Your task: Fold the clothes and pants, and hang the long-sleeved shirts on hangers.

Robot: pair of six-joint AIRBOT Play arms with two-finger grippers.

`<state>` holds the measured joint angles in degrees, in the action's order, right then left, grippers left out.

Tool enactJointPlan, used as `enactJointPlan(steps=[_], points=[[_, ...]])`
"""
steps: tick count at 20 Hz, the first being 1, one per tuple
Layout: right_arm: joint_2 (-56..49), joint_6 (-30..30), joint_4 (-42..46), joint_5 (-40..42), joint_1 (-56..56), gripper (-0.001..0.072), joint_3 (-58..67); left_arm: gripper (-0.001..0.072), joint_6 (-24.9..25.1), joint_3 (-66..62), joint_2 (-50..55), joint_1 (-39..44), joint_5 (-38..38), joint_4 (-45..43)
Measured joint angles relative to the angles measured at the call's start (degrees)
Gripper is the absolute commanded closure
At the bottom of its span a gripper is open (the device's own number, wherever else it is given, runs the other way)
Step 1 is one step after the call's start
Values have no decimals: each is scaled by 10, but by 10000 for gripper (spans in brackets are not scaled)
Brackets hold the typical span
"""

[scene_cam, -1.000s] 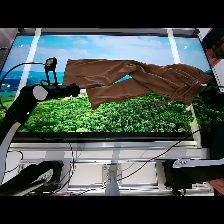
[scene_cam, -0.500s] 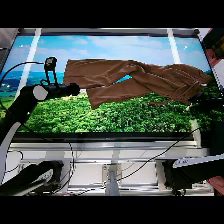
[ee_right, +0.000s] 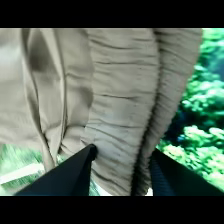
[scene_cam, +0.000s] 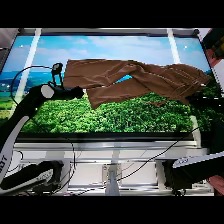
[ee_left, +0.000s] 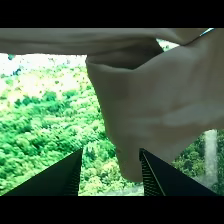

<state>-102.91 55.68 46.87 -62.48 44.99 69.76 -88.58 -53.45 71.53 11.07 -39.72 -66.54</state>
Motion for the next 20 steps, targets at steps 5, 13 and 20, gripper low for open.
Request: enactJointPlan(steps=[5, 13, 20], points=[[-1, -49, 12, -39, 0, 678, -1, 63, -2, 0, 52, 0, -6, 39], [0, -69, -7, -54, -1, 678, 1, 159, 24, 0, 133, 17, -2, 150], [27, -73, -43, -100, -1, 678, 41, 681, 71, -3, 193, 62, 103, 258]])
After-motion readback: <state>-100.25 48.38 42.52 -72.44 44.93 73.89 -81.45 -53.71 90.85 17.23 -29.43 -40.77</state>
